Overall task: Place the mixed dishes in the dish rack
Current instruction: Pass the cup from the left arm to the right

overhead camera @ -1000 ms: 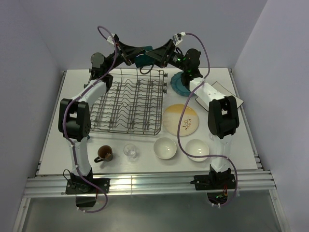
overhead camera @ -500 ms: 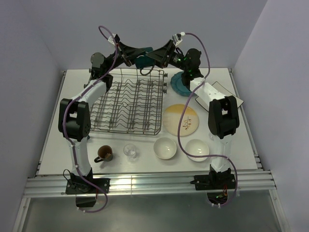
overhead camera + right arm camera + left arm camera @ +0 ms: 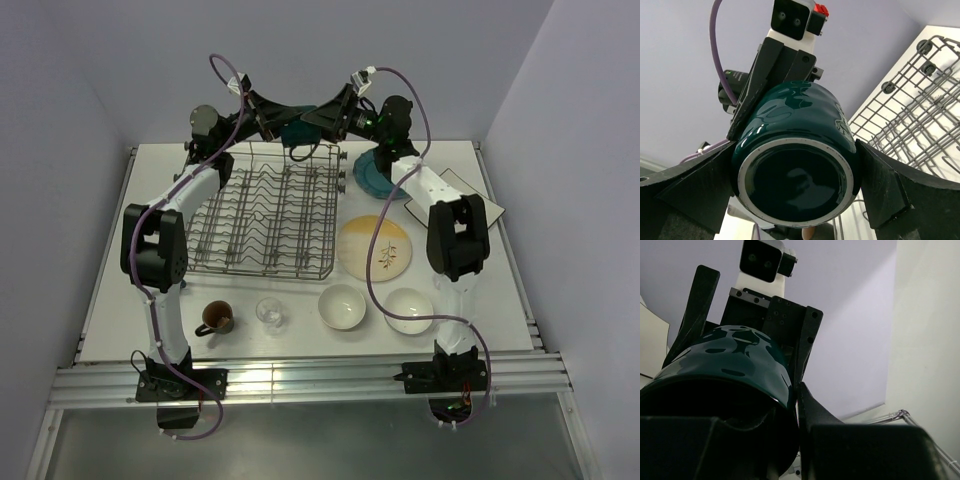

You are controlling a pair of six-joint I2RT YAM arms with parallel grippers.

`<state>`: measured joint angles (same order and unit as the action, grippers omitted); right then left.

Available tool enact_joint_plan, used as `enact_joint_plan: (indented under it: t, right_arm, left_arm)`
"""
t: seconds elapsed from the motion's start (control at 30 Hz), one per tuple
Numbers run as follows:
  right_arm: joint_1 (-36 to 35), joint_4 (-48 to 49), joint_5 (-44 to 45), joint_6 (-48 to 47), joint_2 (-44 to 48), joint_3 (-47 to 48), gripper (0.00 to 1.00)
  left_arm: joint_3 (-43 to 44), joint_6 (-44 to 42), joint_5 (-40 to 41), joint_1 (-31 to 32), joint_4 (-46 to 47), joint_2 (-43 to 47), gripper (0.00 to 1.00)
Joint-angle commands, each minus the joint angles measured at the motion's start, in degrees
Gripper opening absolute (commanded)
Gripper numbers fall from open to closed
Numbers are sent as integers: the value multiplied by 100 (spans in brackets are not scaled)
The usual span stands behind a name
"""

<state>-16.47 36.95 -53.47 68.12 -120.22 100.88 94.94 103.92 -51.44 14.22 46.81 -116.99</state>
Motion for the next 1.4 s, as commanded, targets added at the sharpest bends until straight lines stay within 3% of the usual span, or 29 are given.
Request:
enact_joint_plan:
  t: [0.0,0.2,0.3,0.33,0.43,0.47,0.53,0.67,0.87,1.07,1.37]
  right_arm:
    - [-146,716,21,61,-36,415,99]
    - [-146,1130,-137,228,-71,353,88]
    - [-155,1392,-225,386,-106,362,72]
    - [-155,1498,-295,482,-124,362,58]
    - [-146,1728,-374,729,-194,388,33]
    - [-146,1754,-383,755,-203,380,28]
    - [-120,1868,-374,887,-203,336,23]
    - [-67,2044,-339,1028,-212,265,20]
    - [-41,1974,-339,949,-221,239,18]
    - [-14,1930,-392,879,-230,125,16]
    - [38,1527,-462,537,-238,134,14]
  left_arm:
    - [201,-109,-648,266,-32,9,0]
    - [113,93,-595,257,276,-34,0]
    - [139,190,-543,248,381,-70,1]
    - [157,216,-534,239,434,-78,3]
    - [131,278,-490,239,540,-87,14]
    - [122,295,-472,231,557,-79,23]
    - [43,278,-463,213,575,-43,31]
    - [-168,182,-411,178,540,123,51]
    - [-563,-143,-279,20,338,483,66]
    - [-731,-714,-121,-261,-329,896,73]
    - [-766,-1505,-24,-762,-1330,1380,74]
